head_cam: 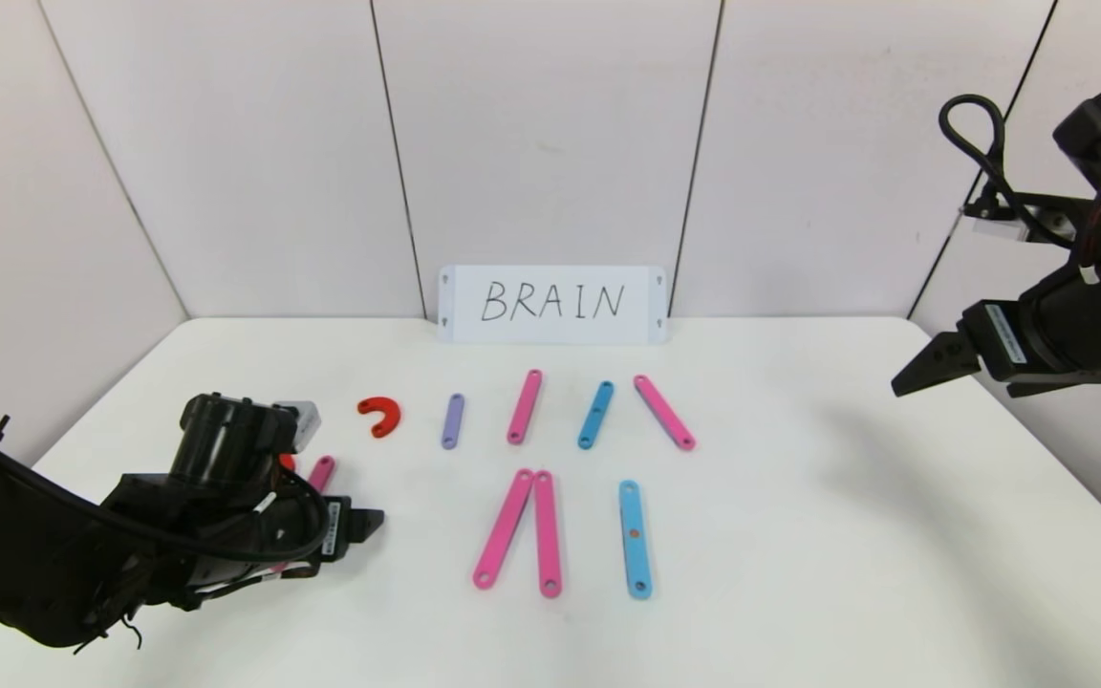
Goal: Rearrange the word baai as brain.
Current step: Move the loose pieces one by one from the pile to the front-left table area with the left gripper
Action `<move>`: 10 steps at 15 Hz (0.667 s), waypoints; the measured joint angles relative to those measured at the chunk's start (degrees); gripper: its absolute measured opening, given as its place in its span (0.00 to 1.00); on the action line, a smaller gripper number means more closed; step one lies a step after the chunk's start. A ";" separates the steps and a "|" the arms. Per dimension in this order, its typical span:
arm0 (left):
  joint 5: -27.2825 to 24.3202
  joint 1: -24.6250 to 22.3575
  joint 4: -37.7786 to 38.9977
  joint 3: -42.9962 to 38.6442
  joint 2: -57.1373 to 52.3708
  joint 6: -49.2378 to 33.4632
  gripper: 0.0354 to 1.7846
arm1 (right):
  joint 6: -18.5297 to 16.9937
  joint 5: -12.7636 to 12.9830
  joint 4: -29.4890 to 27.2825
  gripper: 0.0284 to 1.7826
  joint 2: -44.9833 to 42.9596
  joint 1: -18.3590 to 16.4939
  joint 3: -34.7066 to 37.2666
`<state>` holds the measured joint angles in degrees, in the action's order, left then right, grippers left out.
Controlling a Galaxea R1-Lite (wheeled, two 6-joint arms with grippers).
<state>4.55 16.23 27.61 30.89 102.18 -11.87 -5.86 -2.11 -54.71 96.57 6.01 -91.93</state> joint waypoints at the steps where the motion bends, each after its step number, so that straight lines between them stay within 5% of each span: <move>1: 0.07 -0.44 0.04 0.17 0.18 0.09 0.94 | -0.02 -0.01 0.00 0.97 0.00 0.02 0.00; 10: -0.11 -0.40 -0.17 1.19 0.44 0.30 0.94 | 0.11 0.02 0.00 0.97 0.00 0.00 0.09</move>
<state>4.44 15.82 27.44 32.09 102.62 -11.57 -5.75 -2.08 -54.71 96.57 6.01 -91.84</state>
